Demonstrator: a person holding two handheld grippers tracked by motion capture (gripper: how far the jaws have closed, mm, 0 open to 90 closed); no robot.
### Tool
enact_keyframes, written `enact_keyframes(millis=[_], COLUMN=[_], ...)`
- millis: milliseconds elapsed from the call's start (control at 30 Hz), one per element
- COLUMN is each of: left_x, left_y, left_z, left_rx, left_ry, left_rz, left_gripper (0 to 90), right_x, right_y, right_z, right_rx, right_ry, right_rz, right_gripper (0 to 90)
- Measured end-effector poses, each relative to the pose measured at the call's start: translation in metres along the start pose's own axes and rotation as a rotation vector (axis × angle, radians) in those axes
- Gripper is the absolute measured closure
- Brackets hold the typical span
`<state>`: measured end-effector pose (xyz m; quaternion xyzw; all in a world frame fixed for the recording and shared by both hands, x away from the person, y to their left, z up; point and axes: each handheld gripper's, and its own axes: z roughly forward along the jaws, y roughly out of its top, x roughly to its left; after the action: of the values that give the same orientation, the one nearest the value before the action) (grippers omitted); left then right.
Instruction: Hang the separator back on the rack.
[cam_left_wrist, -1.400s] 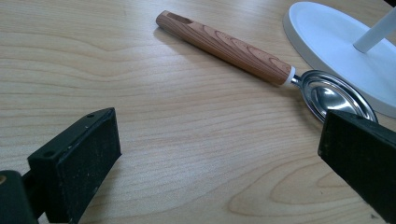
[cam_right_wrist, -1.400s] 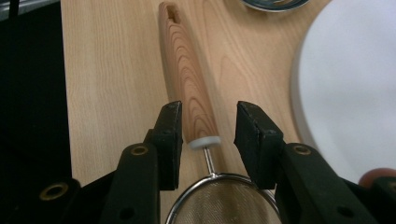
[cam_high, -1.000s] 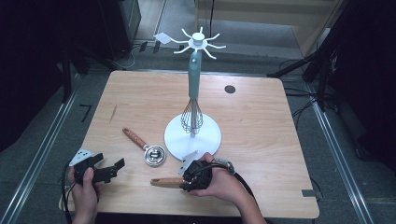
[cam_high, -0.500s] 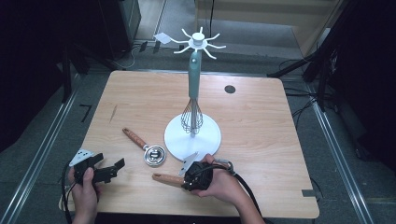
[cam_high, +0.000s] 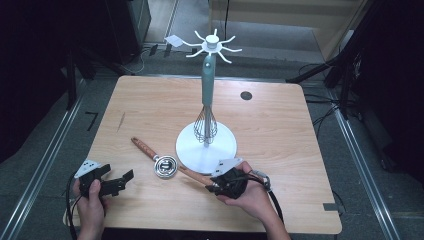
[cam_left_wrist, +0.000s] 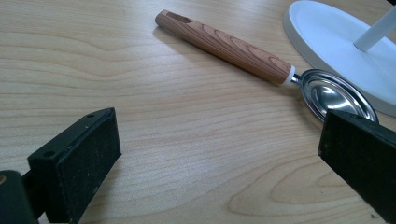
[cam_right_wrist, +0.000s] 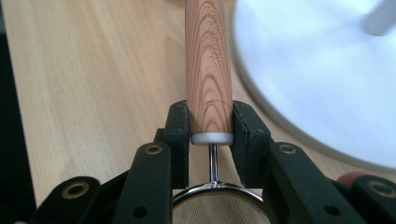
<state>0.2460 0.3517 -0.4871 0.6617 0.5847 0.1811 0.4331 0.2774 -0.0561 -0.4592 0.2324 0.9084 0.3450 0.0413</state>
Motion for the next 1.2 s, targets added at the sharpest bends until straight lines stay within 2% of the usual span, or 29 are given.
enact_keyframes(millis=[133, 467, 700, 1067, 1200], left_x=[0.0, 0.0, 0.0, 0.0, 0.001], left_y=[0.0, 0.0, 0.0, 0.0, 0.0], left_z=[0.0, 0.0, 0.0, 0.0, -0.001], left_rx=[-0.002, -0.003, -0.004, -0.004, -0.005], left_ry=[-0.001, -0.001, -0.004, -0.004, -0.006], left_rz=[-0.003, -0.001, -0.001, -0.001, -0.003], left_gripper=[0.0, 0.0, 0.0, 0.0, 0.0], right_x=[-0.01, -0.027, -0.035, -0.042, -0.044], right_y=[-0.006, -0.022, -0.029, -0.036, -0.037], right_z=[-0.011, -0.03, -0.039, -0.047, -0.053], right_rx=[-0.054, -0.13, -0.172, -0.232, -0.287], right_ry=[-0.036, -0.106, -0.154, -0.197, -0.218], right_rz=[0.048, 0.14, 0.185, 0.249, 0.298], right_gripper=[71.6, 71.6, 71.6, 71.6, 71.7])
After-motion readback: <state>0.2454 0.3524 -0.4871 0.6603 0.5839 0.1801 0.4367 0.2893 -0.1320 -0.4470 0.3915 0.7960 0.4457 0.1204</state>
